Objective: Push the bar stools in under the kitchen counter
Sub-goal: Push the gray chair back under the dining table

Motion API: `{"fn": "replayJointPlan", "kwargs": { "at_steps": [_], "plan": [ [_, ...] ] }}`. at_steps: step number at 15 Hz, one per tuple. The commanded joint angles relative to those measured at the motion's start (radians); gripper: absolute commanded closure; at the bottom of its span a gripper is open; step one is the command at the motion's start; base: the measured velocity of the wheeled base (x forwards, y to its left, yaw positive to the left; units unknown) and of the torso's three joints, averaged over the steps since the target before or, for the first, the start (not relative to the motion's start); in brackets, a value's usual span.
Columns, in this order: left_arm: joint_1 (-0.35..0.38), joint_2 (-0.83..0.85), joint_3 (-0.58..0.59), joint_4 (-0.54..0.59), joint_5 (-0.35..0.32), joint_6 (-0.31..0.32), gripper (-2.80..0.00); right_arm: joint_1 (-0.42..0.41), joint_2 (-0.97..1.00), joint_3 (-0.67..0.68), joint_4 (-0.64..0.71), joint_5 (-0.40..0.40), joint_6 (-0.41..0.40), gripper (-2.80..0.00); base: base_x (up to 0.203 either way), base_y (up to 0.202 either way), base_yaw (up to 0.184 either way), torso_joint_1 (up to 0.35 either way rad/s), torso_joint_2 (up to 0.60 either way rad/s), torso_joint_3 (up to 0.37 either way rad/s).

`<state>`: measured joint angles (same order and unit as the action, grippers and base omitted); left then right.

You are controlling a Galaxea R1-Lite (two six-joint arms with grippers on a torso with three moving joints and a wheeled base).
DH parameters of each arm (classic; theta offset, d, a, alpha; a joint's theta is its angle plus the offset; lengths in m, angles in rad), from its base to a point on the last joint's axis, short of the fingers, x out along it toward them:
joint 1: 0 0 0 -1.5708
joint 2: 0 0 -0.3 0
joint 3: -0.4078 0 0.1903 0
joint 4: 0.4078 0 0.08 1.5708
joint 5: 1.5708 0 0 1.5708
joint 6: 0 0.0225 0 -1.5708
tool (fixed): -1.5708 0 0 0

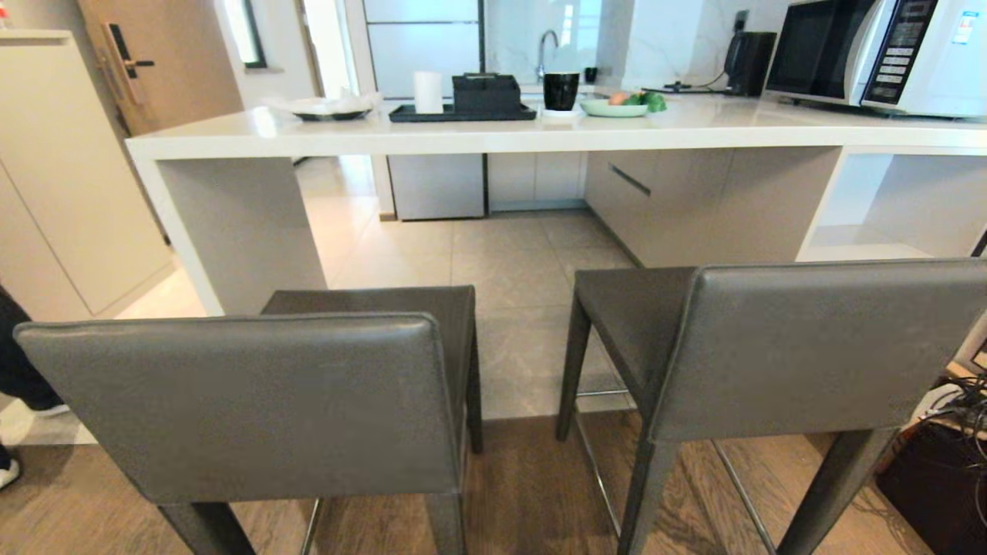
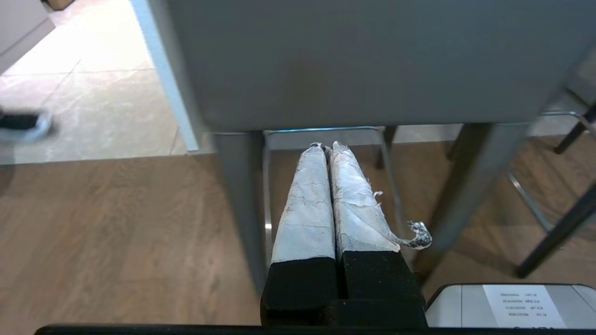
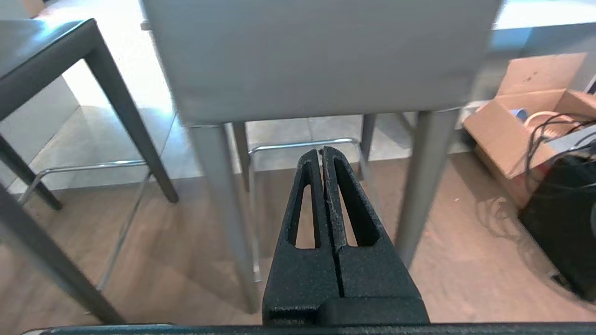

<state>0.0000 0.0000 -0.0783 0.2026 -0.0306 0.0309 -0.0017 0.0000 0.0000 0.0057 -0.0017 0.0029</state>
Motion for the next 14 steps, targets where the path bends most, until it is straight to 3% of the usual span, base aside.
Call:
{"fn": "replayJointPlan", "kwargs": {
  "at_steps": [1, 14],
  "plan": [
    [0.0, 0.0, 0.0, 0.001, 0.0, 0.0, 0.0, 0.0, 0.0, 0.002, 0.0, 0.0, 0.0, 0.0, 0.0, -0.189, 0.002, 0.002, 0.01, -0.002],
    [0.0, 0.0, 0.0, 0.001, 0.0, 0.0, 0.0, 0.0, 0.0, 0.002, 0.0, 0.0, 0.0, 0.0, 0.0, -0.194, 0.002, 0.001, 0.0, 0.002]
  ]
}}
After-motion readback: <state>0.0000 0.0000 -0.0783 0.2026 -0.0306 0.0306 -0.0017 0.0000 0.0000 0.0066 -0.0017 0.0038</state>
